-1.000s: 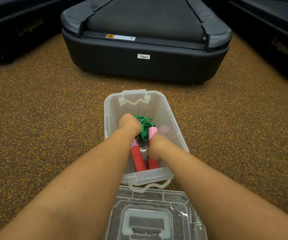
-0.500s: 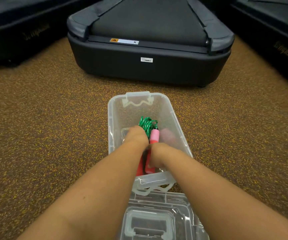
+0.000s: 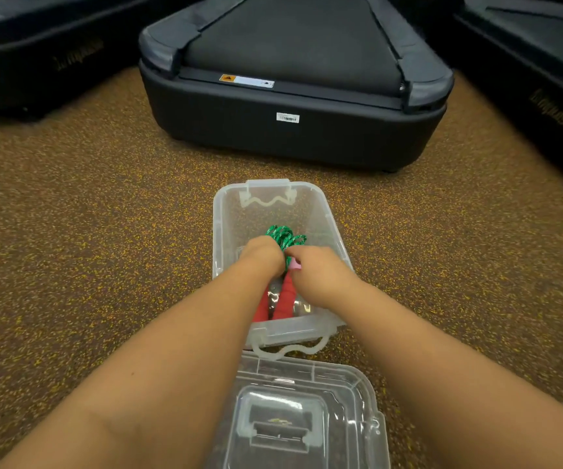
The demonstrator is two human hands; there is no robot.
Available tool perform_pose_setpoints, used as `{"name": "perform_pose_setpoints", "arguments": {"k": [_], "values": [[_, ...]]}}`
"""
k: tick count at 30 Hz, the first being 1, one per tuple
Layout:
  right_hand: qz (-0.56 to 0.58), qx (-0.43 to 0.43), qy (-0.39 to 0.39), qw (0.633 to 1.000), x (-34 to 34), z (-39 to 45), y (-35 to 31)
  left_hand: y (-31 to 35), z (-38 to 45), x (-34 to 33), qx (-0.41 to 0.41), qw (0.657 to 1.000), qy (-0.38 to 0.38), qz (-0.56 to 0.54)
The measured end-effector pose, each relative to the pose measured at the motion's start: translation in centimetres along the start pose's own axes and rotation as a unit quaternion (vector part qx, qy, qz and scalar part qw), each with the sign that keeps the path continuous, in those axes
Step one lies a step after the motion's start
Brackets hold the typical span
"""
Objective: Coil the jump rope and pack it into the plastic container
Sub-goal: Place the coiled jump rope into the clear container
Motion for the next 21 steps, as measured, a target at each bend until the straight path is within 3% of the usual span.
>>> {"name": "perform_pose_setpoints", "arguments": {"k": [4,9,15,21], "values": [[0.024,0.060,0.049,0.997,1.3,-3.7,0.3,0.1,-2.1,0.4,0.001,1.000,0.015,-0.021],[0.015,0.112,0.066,0.991,-0.1,-6.4,0.8,-0.3,-5.5,0.2,-0.001,0.987,0.062,-0.145],[0.018,0.130,0.105,0.986,-0.7,-10.4,0.3,-1.8,-11.9,0.0,-0.129,0.964,0.153,-0.175],[-0.003,0.148,0.122,0.981,-2.9,-15.3,1.6,-4.1,-19.5,-3.3,-0.273,0.929,0.246,-0.043]]}}
Point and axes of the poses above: each hand's wrist, its own z-axis towards the middle knuckle, its own x-axis out of the back of the hand, y = z × x, the point moved 5 cm from there along z, towards the middle knuckle, and after that the axes turned 5 degrees about z, right-handed, at the moved point
